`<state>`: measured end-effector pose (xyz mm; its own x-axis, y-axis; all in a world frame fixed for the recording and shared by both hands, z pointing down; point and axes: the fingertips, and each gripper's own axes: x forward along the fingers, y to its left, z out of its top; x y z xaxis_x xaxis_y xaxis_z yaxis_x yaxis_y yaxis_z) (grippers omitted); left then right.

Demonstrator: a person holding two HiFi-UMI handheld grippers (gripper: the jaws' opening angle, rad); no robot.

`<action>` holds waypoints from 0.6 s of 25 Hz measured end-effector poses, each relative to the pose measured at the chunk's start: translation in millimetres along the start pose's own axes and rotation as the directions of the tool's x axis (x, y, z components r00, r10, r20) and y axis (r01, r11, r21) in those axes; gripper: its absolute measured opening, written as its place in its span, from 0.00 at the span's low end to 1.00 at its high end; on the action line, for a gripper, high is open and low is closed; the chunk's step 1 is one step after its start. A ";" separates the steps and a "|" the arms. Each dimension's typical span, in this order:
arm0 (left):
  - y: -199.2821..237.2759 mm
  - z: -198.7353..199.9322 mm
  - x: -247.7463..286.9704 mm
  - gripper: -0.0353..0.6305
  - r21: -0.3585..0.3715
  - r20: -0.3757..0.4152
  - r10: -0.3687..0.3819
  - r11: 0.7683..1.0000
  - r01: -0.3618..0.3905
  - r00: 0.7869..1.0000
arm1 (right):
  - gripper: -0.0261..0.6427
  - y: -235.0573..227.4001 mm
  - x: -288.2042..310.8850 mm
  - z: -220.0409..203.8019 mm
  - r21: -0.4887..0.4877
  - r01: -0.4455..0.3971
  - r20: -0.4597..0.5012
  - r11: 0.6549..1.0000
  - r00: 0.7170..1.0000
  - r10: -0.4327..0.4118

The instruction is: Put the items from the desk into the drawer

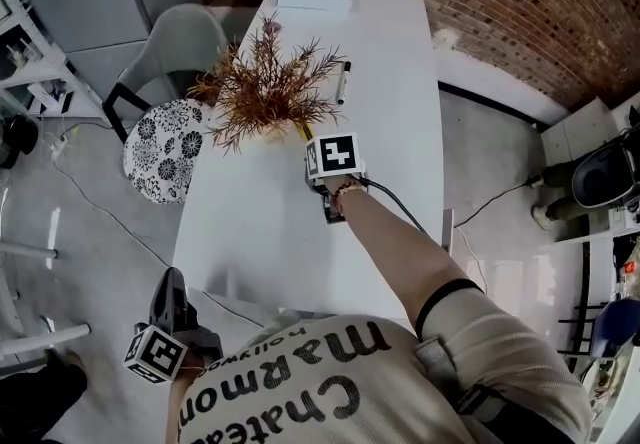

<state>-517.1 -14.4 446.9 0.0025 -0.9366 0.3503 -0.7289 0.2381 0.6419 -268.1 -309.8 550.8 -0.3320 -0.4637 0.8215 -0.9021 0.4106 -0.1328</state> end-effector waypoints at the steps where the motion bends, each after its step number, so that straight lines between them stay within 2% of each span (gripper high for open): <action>1: -2.4 -3.3 2.3 0.06 0.000 -0.010 -0.006 1.000 0.006 1.000 | 0.22 -1.8 -3.7 -4.8 0.004 -0.004 -0.002 1.000 1.000 0.004; 7: -33.7 -20.6 26.5 0.06 0.033 -0.072 -0.083 0.996 0.085 0.994 | 0.22 -23.5 -33.8 -38.6 0.047 -0.031 0.005 0.998 1.000 0.031; 11: -66.9 -37.8 46.4 0.06 0.064 -0.122 -0.143 0.986 0.152 0.982 | 0.22 -53.1 -57.8 -53.6 0.056 -0.016 0.036 0.998 0.999 0.014; 15: -104.9 -56.1 60.5 0.06 0.082 -0.166 -0.186 0.976 0.201 0.968 | 0.22 -93.2 -82.8 -72.4 0.118 0.004 0.053 0.993 0.999 -0.011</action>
<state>-402.1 -81.6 439.1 0.2516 -0.9085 0.3335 -0.7673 0.0227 0.6408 -136.5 -252.9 535.4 -0.3365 -0.5093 0.7921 -0.9297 0.3134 -0.1934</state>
